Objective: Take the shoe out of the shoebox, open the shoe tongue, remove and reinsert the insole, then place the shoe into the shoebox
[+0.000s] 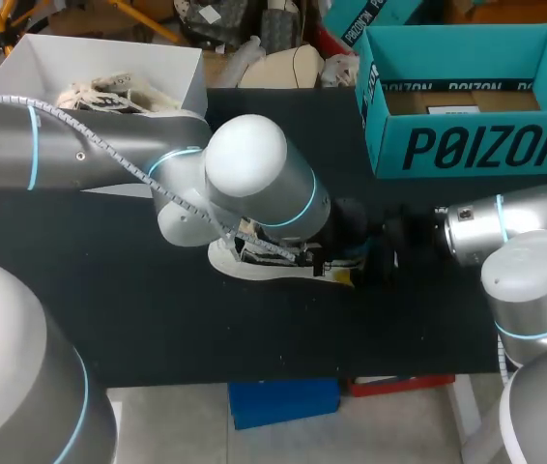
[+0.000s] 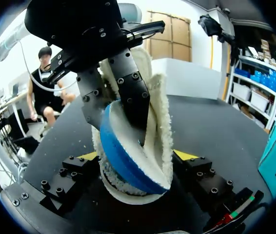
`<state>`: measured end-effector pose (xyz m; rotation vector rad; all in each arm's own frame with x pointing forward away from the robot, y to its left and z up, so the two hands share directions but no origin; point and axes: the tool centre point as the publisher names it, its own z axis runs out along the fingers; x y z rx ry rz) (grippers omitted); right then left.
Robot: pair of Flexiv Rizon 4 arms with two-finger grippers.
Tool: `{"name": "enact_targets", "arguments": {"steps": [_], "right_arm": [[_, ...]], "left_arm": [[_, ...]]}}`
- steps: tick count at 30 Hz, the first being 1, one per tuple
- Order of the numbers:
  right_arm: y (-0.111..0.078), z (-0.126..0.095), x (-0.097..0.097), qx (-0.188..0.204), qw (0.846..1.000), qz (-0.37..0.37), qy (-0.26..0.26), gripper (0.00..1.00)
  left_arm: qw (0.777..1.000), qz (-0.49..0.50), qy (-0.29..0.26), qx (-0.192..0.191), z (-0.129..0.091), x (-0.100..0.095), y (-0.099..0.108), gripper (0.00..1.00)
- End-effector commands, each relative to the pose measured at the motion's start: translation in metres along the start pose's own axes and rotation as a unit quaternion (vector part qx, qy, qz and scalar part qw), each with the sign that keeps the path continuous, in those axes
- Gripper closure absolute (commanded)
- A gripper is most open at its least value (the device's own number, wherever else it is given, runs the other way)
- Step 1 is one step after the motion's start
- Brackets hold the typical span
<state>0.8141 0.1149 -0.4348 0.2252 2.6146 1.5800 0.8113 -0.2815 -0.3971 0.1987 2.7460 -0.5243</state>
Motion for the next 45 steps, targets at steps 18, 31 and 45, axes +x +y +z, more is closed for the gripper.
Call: {"name": "enact_targets", "arguments": {"steps": [18,31,45], "right_arm": [[-0.001,0.001,0.001,0.0,1.0,0.0,-0.001,1.0],[-0.001,0.001,0.001,0.0,1.0,0.0,-0.001,1.0],[-0.001,0.001,0.001,0.0,1.0,0.0,-0.001,1.0]], "left_arm": [[0.99,-0.046,-0.013,0.134,-0.107,0.014,-0.015,1.0],[0.945,-0.103,0.026,0.31,-0.25,0.001,-0.091,1.0],[0.842,-0.205,0.178,0.466,-0.355,-0.04,-0.101,1.0]]}}
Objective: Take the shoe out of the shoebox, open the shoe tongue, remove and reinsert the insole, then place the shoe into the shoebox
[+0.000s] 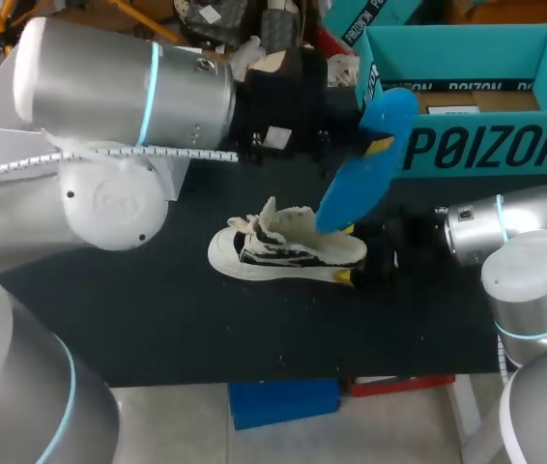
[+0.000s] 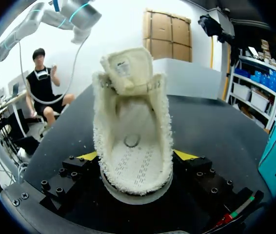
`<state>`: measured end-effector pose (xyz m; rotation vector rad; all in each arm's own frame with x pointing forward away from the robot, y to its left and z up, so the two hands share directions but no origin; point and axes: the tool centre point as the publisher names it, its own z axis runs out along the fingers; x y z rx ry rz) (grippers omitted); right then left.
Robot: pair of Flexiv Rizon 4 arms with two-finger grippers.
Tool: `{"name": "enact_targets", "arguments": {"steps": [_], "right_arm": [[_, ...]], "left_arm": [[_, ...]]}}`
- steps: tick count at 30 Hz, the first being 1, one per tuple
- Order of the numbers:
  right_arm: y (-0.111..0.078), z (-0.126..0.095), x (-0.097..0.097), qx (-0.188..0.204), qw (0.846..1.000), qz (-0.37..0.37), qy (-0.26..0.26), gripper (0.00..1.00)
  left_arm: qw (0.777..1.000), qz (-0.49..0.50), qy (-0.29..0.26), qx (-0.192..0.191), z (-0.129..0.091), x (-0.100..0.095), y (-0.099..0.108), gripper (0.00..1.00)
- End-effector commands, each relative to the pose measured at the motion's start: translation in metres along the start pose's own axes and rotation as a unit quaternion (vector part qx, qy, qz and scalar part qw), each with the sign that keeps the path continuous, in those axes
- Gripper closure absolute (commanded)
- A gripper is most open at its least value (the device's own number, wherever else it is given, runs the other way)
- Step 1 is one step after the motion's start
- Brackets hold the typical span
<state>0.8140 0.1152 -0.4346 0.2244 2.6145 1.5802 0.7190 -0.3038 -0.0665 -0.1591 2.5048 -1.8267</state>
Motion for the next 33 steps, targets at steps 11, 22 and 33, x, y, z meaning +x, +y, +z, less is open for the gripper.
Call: {"name": "enact_targets", "arguments": {"steps": [11,22,33], "right_arm": [[-0.001,0.001,0.001,0.0,1.0,0.001,-0.001,1.0],[-0.001,0.001,0.001,0.0,1.0,0.001,-0.001,1.0],[-0.001,0.001,0.001,0.0,1.0,0.001,-0.001,1.0]], "left_arm": [[0.974,-0.109,0.182,0.085,-0.08,-0.019,-0.012,1.0],[0.974,-0.109,0.182,0.085,-0.08,-0.019,-0.012,1.0],[0.962,-0.201,0.129,0.133,-0.108,0.001,-0.01,1.0]]}}
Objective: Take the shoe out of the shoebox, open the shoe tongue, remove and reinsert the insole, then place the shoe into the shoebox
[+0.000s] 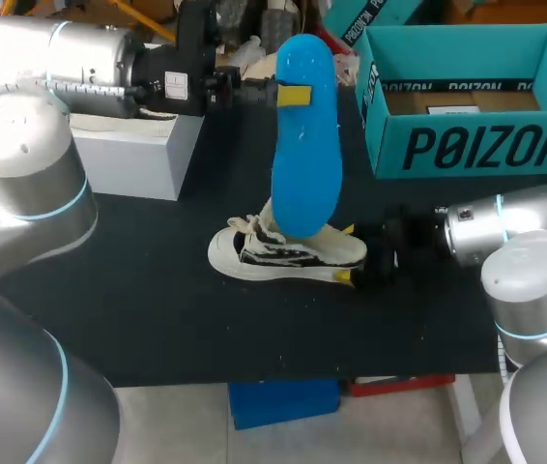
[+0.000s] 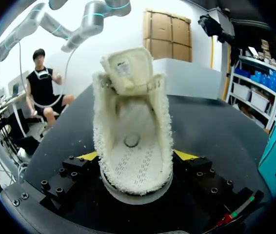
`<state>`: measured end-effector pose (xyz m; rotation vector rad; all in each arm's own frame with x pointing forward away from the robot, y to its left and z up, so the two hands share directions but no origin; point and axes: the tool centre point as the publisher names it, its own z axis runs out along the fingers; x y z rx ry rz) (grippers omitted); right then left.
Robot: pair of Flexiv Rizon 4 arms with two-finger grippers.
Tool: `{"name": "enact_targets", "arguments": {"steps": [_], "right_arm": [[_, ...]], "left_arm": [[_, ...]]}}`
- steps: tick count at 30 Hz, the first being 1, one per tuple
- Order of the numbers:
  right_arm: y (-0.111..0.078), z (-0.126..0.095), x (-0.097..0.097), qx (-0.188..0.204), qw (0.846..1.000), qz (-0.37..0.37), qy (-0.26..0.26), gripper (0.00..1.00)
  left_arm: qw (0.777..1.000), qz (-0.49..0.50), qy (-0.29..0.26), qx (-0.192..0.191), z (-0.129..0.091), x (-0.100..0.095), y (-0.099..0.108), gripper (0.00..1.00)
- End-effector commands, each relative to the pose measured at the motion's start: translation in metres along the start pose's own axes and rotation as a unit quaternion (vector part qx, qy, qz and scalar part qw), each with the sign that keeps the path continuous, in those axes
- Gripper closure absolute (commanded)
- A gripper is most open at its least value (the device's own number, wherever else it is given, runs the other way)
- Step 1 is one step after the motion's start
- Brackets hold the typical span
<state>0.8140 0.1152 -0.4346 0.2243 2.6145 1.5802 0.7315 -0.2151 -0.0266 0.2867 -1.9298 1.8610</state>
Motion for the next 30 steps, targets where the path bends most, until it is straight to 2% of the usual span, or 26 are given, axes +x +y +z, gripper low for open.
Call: {"name": "enact_targets", "arguments": {"steps": [1,8,14,22,23,24,27,30], "right_arm": [[-0.001,0.001,0.001,0.001,1.0,0.001,-0.001,1.0],[-0.001,0.001,0.001,0.001,1.0,0.001,-0.001,1.0],[-0.001,0.001,0.001,0.001,1.0,0.001,-0.001,1.0],[-0.001,0.001,0.001,0.001,1.0,0.001,-0.001,1.0],[-0.001,0.001,0.001,0.001,1.0,0.001,-0.001,0.83],[0.0,-0.001,0.0,0.004,1.0,0.0,-0.002,0.0],[0.003,-0.01,-0.006,0.026,1.0,-0.007,0.001,0.0],[0.008,-0.029,-0.013,0.045,0.999,-0.017,-0.009,0.0]], "left_arm": [[0.999,-0.009,-0.031,0.022,-0.008,0.027,0.007,1.0],[0.999,-0.008,-0.051,0.007,-0.015,0.055,-0.005,1.0],[0.999,-0.002,-0.043,0.014,-0.017,0.076,-0.015,1.0],[0.999,0.002,-0.037,0.029,-0.019,0.083,-0.019,1.0],[0.999,0.002,-0.037,0.029,-0.019,0.083,-0.019,1.0],[0.999,0.002,-0.037,0.029,-0.019,0.083,-0.019,1.0],[0.999,0.002,-0.037,0.029,-0.019,0.083,-0.019,1.0],[0.999,0.002,-0.037,0.029,-0.019,0.083,-0.019,1.0]]}}
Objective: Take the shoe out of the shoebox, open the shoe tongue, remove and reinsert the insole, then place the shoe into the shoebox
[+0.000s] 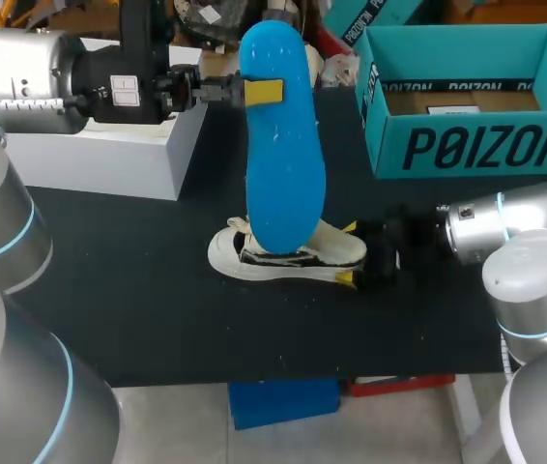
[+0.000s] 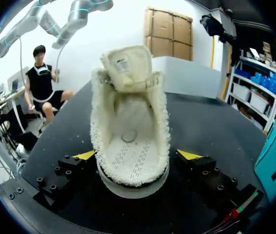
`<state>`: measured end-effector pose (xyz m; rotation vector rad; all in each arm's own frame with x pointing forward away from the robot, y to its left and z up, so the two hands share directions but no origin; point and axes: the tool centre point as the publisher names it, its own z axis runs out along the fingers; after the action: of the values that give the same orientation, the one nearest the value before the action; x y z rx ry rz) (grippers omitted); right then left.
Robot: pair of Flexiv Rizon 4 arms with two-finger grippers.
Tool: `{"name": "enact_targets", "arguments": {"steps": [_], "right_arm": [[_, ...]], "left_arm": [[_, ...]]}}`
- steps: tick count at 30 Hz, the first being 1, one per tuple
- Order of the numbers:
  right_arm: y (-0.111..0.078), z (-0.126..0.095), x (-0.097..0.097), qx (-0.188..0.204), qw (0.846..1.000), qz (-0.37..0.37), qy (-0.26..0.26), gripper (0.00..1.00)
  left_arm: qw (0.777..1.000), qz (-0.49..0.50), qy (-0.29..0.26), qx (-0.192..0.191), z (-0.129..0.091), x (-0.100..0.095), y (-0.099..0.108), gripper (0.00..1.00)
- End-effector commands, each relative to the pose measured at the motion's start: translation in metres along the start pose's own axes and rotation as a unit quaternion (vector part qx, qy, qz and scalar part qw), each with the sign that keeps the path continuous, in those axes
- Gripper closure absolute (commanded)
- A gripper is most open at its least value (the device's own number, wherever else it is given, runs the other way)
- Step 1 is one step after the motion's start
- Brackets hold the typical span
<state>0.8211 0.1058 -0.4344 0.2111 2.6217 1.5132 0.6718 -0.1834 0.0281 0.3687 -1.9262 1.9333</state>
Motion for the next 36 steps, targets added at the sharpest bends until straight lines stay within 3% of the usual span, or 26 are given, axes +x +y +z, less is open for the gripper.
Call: {"name": "enact_targets", "arguments": {"steps": [1,7,11,15,25,36], "right_arm": [[0.014,-0.027,-0.006,0.033,0.999,-0.01,0.006,0.0],[0.021,-0.046,-0.012,0.082,0.996,-0.027,0.019,0.0],[0.025,-0.054,-0.013,0.141,0.989,-0.027,0.038,0.0],[0.03,-0.055,-0.013,0.23,0.97,-0.019,0.071,0.0],[0.036,-0.045,-0.012,0.355,0.933,-0.023,0.063,0.0],[0.035,-0.038,-0.005,0.405,0.913,-0.028,0.029,0.0]], "left_arm": [[1.0,0.0,-0.003,0.001,0.002,0.001,0.001,1.0],[1.0,0.0,-0.003,0.001,0.002,0.001,0.001,1.0],[1.0,0.0,-0.003,0.001,0.002,0.001,0.001,1.0],[1.0,0.0,-0.003,0.001,0.002,0.001,0.001,1.0],[1.0,0.0,-0.003,0.001,0.002,0.001,0.001,1.0],[1.0,0.0,-0.003,0.001,0.002,0.001,0.001,1.0]]}}
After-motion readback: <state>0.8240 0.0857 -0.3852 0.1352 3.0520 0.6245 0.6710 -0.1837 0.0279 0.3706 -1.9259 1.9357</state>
